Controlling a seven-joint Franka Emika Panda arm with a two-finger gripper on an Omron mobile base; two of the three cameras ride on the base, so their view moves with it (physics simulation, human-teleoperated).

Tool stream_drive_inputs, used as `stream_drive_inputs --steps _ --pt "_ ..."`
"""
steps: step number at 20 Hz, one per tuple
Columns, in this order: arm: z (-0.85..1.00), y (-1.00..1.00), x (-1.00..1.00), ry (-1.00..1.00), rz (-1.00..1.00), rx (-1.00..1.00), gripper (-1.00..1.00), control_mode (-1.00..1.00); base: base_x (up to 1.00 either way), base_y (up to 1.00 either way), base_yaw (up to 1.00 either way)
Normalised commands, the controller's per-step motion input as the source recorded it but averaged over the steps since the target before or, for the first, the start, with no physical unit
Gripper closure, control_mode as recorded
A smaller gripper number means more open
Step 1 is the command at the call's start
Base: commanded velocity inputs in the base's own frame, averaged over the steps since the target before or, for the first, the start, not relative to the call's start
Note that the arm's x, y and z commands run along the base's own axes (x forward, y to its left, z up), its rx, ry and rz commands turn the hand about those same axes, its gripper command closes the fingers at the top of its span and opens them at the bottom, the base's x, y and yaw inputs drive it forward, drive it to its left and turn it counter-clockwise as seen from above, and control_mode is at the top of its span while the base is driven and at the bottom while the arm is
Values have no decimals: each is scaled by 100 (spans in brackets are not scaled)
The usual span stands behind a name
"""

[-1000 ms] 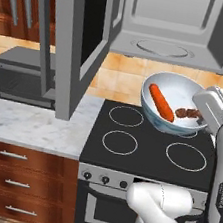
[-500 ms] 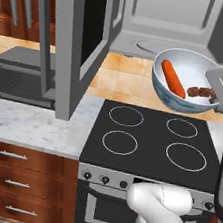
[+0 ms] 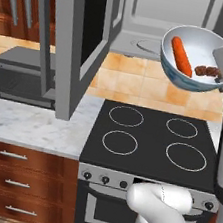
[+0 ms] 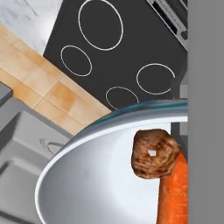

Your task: Place the bowl containing the carrot and kebab skewer in the microwave. Close the microwave door and press the start button to microwave the meal.

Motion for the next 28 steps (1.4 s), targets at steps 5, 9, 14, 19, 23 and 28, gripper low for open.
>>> stream_drive_inputs --steps 5,9,14,19,23,28 --pt "16 -7 43 -12 -10 0 100 -100 0 0 0" --pt "7 -1 46 -7 -7 0 100 -100 0 0 0" --pt "2 0 53 1 -4 0 100 -100 0 0 0" --pt "0 -7 63 3 -3 0 100 -100 0 0 0" --pt "1 -19 62 6 -2 3 100 -100 0 0 0" --pt "6 -21 50 7 -3 7 100 -100 0 0 0"
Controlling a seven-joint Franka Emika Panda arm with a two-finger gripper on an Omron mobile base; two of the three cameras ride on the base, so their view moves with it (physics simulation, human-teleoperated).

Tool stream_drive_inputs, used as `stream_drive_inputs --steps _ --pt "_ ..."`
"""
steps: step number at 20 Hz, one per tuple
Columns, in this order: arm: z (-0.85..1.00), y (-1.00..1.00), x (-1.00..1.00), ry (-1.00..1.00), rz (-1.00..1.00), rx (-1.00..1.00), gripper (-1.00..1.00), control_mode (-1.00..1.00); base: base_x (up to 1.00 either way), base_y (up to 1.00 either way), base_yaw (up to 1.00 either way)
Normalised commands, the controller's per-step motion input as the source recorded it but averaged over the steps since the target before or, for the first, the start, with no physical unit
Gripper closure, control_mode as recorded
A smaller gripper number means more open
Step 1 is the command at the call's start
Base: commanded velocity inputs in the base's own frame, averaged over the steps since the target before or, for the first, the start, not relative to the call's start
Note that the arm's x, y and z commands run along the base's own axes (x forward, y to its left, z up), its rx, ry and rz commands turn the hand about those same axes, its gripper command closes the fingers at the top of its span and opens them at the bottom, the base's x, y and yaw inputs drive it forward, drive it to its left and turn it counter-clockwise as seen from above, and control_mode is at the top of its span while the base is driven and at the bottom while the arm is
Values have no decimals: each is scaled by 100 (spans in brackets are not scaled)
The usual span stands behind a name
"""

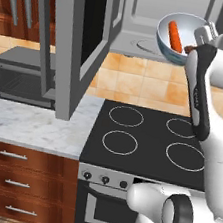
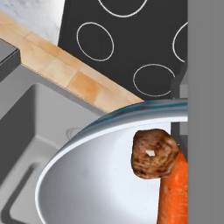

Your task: Place the bowl containing the carrot and kebab skewer in the microwave. Close the microwave door and press the start button to microwave the meal.

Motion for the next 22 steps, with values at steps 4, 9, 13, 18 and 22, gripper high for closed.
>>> stream_drive_inputs --steps 4,9,13,18,22 --pt "10 -16 48 3 -5 11 100 -100 0 0 0" --pt "7 0 52 0 -9 8 100 -100 0 0 0" --pt "6 0 51 2 -7 4 100 -100 0 0 0" --pt "0 0 57 8 -3 3 100 -100 0 0 0" --pt "0 0 59 10 -3 4 100 -100 0 0 0"
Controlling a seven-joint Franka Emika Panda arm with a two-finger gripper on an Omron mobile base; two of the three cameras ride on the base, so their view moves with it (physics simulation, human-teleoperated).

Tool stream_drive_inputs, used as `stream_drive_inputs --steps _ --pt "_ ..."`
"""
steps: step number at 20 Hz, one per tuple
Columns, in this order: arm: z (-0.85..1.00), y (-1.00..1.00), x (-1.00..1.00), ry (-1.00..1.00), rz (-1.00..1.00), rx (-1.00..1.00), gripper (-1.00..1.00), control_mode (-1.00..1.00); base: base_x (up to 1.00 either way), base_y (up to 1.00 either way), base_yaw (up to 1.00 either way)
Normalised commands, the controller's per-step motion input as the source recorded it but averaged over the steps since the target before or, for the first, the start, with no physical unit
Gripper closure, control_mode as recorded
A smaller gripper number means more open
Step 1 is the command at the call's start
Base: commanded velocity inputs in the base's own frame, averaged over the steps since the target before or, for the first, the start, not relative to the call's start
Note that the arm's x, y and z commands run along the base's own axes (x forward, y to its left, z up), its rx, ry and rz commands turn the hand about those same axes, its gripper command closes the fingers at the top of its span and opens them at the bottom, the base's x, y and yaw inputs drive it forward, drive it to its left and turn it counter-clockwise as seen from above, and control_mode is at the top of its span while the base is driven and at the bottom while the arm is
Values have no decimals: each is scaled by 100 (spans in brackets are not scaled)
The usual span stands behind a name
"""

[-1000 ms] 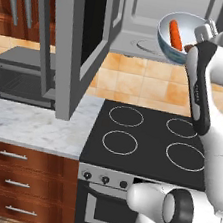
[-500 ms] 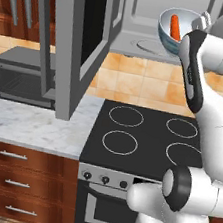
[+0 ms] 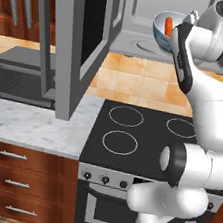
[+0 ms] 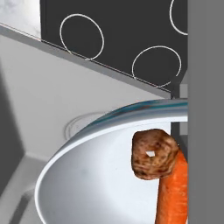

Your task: Place the bowl containing the carrot and kebab skewer in the microwave. Close the microwave door and press the start button to microwave the meal.

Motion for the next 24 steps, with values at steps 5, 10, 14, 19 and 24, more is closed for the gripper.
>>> stream_drive_inputs --steps 5,10,14,19,24 --pt "0 0 59 5 -3 4 100 -100 0 0 0" --pt "-7 0 58 2 -1 0 100 -100 0 0 0" --pt "-10 0 59 0 0 0 100 -100 0 0 0" --pt "-7 0 52 1 0 0 -100 -100 0 0 0" --pt "0 0 13 0 0 0 -100 -100 0 0 0"
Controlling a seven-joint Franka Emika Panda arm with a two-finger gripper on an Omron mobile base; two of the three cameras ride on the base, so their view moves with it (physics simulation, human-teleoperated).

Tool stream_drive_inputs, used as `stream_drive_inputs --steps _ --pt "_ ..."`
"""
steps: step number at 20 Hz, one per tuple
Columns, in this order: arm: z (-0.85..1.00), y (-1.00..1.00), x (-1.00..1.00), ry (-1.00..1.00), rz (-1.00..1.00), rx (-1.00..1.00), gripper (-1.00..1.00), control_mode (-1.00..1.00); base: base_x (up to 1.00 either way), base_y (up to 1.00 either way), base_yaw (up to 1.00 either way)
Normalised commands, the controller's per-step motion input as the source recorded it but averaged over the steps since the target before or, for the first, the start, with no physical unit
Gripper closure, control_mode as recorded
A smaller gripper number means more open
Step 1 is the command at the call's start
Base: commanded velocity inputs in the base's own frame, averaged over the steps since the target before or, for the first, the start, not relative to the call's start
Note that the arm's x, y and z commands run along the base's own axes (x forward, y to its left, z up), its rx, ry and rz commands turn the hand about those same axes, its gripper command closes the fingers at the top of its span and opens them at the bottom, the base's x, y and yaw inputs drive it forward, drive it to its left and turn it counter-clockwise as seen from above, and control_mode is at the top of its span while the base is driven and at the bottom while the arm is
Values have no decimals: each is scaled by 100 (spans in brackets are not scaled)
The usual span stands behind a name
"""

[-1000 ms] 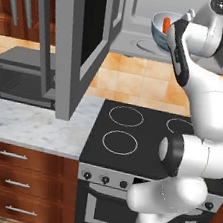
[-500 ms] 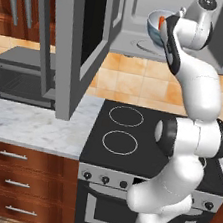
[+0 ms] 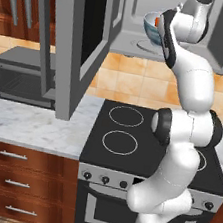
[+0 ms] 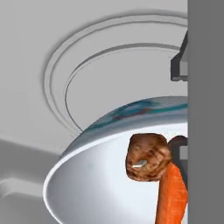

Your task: Place the bowl containing the carrot and kebab skewer in the microwave. Close the microwave door and press the start button to microwave the meal.

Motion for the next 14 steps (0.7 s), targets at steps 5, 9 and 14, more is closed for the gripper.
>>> stream_drive_inputs --steps 5,9,14 --pt "-8 0 0 -15 0 0 -100 -100 0 0 0" --pt "-7 0 -40 -27 0 -1 -100 -100 0 0 0" --pt "-18 0 -92 -15 0 -6 -100 -100 0 0 0"
